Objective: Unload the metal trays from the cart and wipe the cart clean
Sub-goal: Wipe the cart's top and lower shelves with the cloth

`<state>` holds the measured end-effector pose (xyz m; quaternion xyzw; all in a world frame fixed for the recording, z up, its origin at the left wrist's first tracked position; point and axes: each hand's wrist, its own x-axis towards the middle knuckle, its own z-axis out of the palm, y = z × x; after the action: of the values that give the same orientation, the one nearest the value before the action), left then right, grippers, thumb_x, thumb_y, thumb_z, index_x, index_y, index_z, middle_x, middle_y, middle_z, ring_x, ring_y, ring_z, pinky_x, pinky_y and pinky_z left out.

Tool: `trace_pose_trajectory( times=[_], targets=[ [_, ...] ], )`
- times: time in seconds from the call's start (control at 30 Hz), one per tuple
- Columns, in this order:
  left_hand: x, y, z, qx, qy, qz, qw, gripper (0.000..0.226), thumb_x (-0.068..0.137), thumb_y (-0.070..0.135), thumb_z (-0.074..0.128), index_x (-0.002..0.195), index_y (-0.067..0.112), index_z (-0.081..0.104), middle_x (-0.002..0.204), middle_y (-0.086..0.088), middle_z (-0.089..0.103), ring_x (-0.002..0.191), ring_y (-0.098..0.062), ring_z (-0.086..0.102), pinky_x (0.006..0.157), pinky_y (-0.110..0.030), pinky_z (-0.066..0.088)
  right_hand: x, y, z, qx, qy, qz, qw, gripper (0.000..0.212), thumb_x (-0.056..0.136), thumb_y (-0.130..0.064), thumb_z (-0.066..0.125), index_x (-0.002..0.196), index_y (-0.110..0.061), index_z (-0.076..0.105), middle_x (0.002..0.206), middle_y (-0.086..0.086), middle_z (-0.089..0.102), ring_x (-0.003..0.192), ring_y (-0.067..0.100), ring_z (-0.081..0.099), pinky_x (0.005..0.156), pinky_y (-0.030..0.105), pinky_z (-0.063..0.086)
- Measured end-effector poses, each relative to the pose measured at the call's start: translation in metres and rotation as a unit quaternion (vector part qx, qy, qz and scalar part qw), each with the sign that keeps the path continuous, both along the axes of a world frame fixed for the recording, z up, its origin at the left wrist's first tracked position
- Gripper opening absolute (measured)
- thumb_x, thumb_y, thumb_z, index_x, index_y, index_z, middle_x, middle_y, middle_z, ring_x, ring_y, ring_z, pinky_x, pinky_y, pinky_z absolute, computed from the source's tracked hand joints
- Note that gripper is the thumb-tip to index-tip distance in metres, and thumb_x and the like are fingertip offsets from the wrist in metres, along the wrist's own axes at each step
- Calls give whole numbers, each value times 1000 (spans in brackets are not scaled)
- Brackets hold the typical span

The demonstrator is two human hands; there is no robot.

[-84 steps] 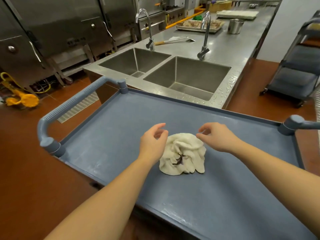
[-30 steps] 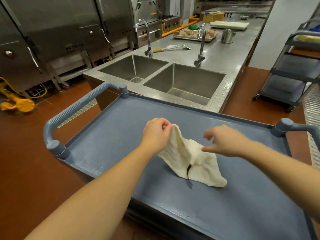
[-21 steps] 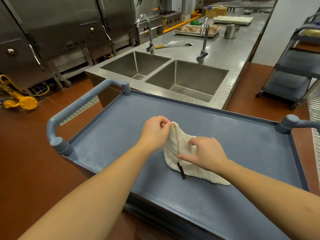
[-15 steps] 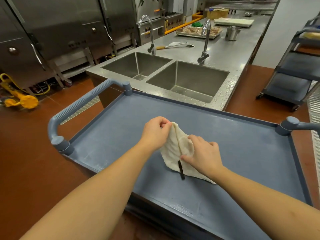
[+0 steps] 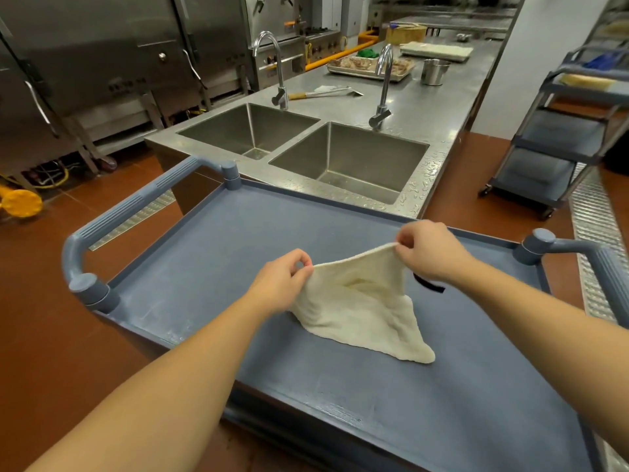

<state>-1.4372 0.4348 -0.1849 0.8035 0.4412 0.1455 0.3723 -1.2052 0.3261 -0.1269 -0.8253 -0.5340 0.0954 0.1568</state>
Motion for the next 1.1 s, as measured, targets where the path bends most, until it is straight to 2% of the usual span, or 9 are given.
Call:
trace_pose_trajectory(
  times=[0.13, 0.2, 0.3, 0.4, 0.57, 0.7, 0.9, 1.0, 1.1],
  targets=[
    [8, -8, -7, -36, -33, -14, 999, 9, 91, 46, 50, 89, 37, 52, 53, 16, 49, 48, -3, 41, 50, -23, 34, 0, 6, 45, -13, 0, 46, 999, 14, 88, -20, 55, 84, -17, 68, 80, -2, 65, 69, 9, 57, 54, 18, 40],
    [9, -16, -14, -74, -37, -34, 996, 21, 82, 57, 59, 95, 41, 54, 76, 19, 63, 66, 4, 54, 58, -19, 39, -1, 8, 57, -26, 2, 46, 999, 15, 87, -19, 56, 83, -16, 70, 80, -1, 67, 71, 10, 59, 54, 19, 43],
    [10, -28, -36, -15, 63, -77, 995, 35, 71, 58, 69, 95, 34, 62, 92, 14, 66, 89, -7, 60, 74, -26, 47, 1, 9, 64, -34, 32, 29, 998, 14, 85, -18, 59, 81, -16, 73, 79, 0, 68, 70, 13, 61, 57, 22, 48],
    [13, -33, -49, 46, 110, -52, 992, 23, 76, 43, 62, 89, 24, 65, 84, 5, 67, 86, -18, 61, 67, -27, 43, 7, 6, 65, -48, 46, 17, 998, 14, 84, -18, 61, 76, -18, 72, 78, 0, 68, 69, 14, 60, 58, 24, 49],
    [7, -22, -49, 17, 134, -54, 989, 17, 74, 39, 67, 84, 26, 63, 85, 7, 66, 85, -16, 59, 67, -27, 41, 21, -6, 54, -69, 56, 3, 996, 15, 85, -20, 61, 75, -19, 72, 78, -1, 68, 72, 14, 62, 65, 28, 53],
    [-3, -11, -41, -20, 109, -50, 993, 15, 69, 29, 71, 75, 27, 58, 78, 6, 63, 79, -19, 61, 67, -33, 48, 34, -16, 44, -72, 79, -15, 994, 15, 84, -20, 62, 73, -19, 72, 77, 0, 68, 68, 11, 59, 60, 23, 49],
    [-15, -6, -25, -32, 107, -46, 993, 12, 74, 20, 73, 79, 27, 66, 79, 9, 66, 73, -10, 60, 60, -19, 44, 53, -32, 40, -127, 175, -31, 976, 10, 87, -21, 67, 82, -17, 75, 83, 1, 70, 74, 13, 65, 49, 16, 49],
    [-21, -9, -16, -23, 96, -28, 995, 9, 74, 27, 77, 70, 26, 69, 68, 12, 65, 65, -3, 58, 52, -12, 40, 58, -41, 37, -147, 169, -35, 974, 7, 86, -20, 68, 84, -16, 74, 86, 2, 70, 78, 17, 68, 52, 19, 54],
    [-21, -16, -3, -27, 44, 14, 999, 11, 73, 29, 80, 71, 23, 72, 72, 8, 69, 69, -5, 60, 58, -16, 42, 61, -48, 36, -115, 145, -55, 981, 11, 87, -18, 66, 79, -15, 74, 84, 6, 69, 76, 19, 66, 54, 23, 57]
  ],
)
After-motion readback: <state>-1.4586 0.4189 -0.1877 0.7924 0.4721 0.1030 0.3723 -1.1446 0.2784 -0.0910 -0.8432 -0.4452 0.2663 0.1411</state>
